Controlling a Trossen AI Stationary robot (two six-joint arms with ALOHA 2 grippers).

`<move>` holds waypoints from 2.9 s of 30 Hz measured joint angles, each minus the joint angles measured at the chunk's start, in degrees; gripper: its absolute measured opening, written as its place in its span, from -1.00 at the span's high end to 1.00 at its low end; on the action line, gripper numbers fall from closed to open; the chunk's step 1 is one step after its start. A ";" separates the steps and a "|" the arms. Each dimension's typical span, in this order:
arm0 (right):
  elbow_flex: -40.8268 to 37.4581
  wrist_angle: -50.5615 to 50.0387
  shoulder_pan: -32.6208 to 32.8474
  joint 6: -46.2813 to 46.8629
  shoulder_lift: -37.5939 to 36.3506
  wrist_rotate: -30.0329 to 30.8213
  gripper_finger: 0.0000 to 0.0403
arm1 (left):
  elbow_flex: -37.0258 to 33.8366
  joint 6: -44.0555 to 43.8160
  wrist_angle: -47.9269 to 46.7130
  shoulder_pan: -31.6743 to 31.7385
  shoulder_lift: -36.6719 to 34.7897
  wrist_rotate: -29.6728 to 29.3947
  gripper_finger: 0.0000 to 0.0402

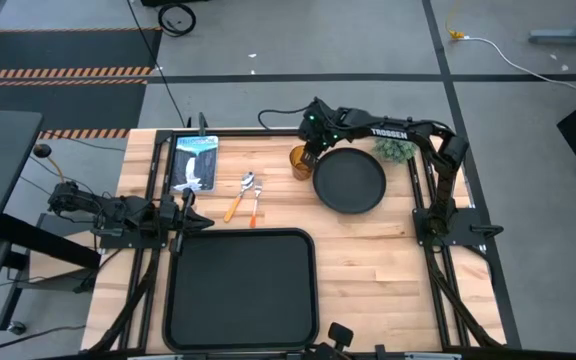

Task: Pick and place plate/cup/fork/spoon on tray
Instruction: Put the orange glass on the black serving tray

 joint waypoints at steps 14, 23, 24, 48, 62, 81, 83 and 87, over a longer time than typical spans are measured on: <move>0.00 0.28 0.95 1.75 -0.01 0.61 0.92 | 0.00 -0.02 0.00 0.00 0.00 0.00 0.95; 7.05 -7.90 0.97 1.73 -0.01 0.15 0.92 | 0.00 0.00 0.01 0.00 -0.01 0.00 0.95; 8.01 -8.91 0.97 1.73 -0.01 0.15 0.92 | 0.00 -0.01 0.00 0.01 -0.01 0.00 0.95; 18.27 -21.60 5.77 2.36 0.01 -5.81 0.92 | 0.00 -0.02 0.00 0.01 -0.01 -0.02 0.95; 17.37 -21.68 17.99 3.69 0.01 -5.13 0.92 | 0.00 0.00 0.00 0.00 0.00 -0.01 0.95; 7.82 -12.42 36.62 12.76 0.09 4.78 0.92 | 0.00 0.00 0.00 0.00 0.00 0.00 0.95; 6.64 -12.05 37.01 14.34 0.08 4.91 0.92 | 0.00 -0.01 0.00 0.00 -0.01 0.00 0.95; 6.01 -10.25 37.67 15.34 0.09 5.20 0.92 | 0.00 0.00 0.00 0.02 0.00 -0.01 0.95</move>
